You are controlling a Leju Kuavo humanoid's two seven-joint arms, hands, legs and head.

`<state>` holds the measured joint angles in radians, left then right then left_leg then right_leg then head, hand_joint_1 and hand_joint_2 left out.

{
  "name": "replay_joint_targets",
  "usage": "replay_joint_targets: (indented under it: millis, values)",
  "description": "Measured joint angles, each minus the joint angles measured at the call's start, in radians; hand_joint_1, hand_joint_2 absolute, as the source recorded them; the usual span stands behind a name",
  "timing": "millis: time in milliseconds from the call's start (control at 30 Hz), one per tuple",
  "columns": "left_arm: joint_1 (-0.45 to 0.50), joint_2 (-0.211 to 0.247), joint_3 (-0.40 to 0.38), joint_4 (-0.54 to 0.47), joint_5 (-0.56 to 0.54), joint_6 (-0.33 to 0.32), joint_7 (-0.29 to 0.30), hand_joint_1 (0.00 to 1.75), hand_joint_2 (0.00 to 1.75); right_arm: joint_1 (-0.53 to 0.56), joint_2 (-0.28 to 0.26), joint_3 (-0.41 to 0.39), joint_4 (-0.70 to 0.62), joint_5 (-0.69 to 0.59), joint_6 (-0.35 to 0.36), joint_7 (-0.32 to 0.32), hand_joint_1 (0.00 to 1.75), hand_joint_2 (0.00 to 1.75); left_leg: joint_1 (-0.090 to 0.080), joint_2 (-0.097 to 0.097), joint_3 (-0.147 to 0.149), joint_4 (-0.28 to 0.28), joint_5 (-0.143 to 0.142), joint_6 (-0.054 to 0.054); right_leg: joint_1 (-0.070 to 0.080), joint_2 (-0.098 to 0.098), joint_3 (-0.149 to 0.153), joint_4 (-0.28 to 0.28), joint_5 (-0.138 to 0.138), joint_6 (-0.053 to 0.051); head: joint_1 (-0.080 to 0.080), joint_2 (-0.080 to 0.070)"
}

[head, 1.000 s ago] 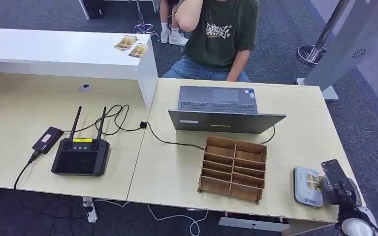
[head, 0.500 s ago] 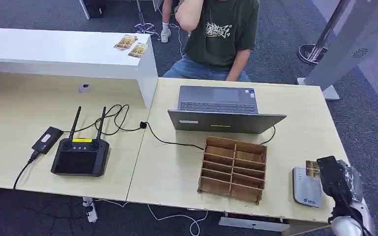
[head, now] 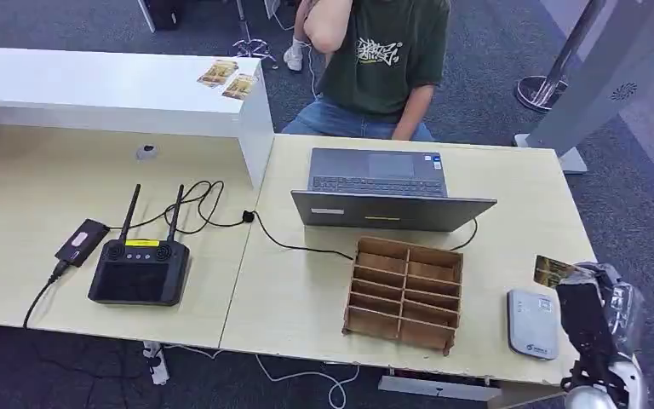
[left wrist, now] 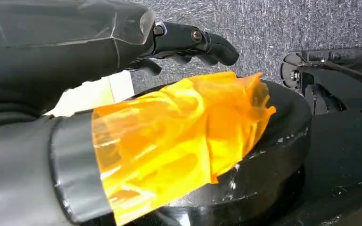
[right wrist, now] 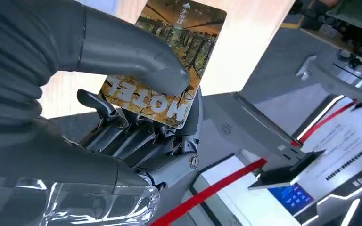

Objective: Pass the card to the sensor for recognition and then transmit it.

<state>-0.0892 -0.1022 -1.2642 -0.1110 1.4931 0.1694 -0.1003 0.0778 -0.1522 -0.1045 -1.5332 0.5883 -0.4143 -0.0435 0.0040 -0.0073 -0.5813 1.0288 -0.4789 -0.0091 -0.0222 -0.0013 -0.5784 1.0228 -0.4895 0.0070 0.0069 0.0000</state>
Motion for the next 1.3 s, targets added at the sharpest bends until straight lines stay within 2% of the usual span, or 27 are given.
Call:
replay_joint_targets:
  millis: [533, 600, 667, 733, 900, 1033, 1300]
  values:
    - [0.000, -0.001, 0.000, 0.000, 0.000, 0.001, 0.000, 0.00, 0.00, 0.021, 0.015, -0.022, -0.034, 0.113, -0.066, 0.012, 1.75, 1.75, 0.000, 0.000, 0.000, 0.000, 0.000, 0.000, 0.000, 0.000, 0.000, 0.000, 0.000, 0.000, 0.000, 0.000]
    - [0.000, -0.001, 0.000, 0.000, 0.000, 0.002, 0.000, 0.00, 0.00, 0.024, 0.017, -0.025, -0.037, 0.202, -0.111, 0.034, 1.75, 1.75, 0.000, 0.000, 0.000, 0.000, 0.000, 0.000, 0.000, 0.000, 0.000, 0.000, 0.000, 0.000, 0.000, 0.000]
    - [0.000, -0.001, 0.000, 0.000, 0.000, 0.002, 0.002, 0.00, 0.00, 0.032, 0.025, -0.035, -0.044, 0.408, -0.203, 0.069, 1.75, 1.75, 0.000, 0.000, 0.000, 0.000, 0.000, 0.000, 0.000, 0.000, 0.000, 0.000, 0.000, 0.000, 0.000, 0.000]
    - [-0.001, -0.001, 0.000, 0.000, 0.000, 0.003, 0.005, 0.00, 0.00, 0.036, 0.037, -0.050, -0.051, 0.554, -0.260, 0.091, 1.75, 1.75, 0.000, 0.000, 0.000, 0.000, 0.000, 0.000, 0.000, 0.000, 0.000, 0.000, 0.000, 0.000, 0.000, 0.000]
    - [-0.002, -0.003, 0.000, 0.000, 0.000, 0.005, 0.011, 0.00, 0.00, 0.046, 0.103, -0.109, -0.111, 0.865, -0.275, 0.093, 1.75, 1.75, 0.000, 0.000, 0.000, 0.000, 0.000, 0.000, 0.000, 0.000, -0.001, 0.000, 0.000, 0.000, 0.000, 0.000]
    - [-0.002, -0.005, -0.002, 0.000, 0.000, 0.007, 0.011, 0.00, 0.00, 0.045, 0.133, -0.133, -0.159, 0.911, -0.277, 0.089, 1.75, 1.75, 0.000, 0.000, 0.000, 0.000, 0.000, 0.000, 0.000, 0.000, -0.001, 0.000, 0.000, 0.000, 0.000, 0.000]
    - [-0.003, -0.006, -0.007, 0.000, 0.000, 0.007, 0.014, 0.00, 0.00, 0.045, 0.167, -0.150, -0.205, 0.905, -0.278, 0.075, 1.75, 1.75, 0.000, 0.000, 0.000, 0.000, 0.000, 0.000, 0.000, 0.000, 0.000, 0.000, 0.000, 0.000, 0.000, 0.000]
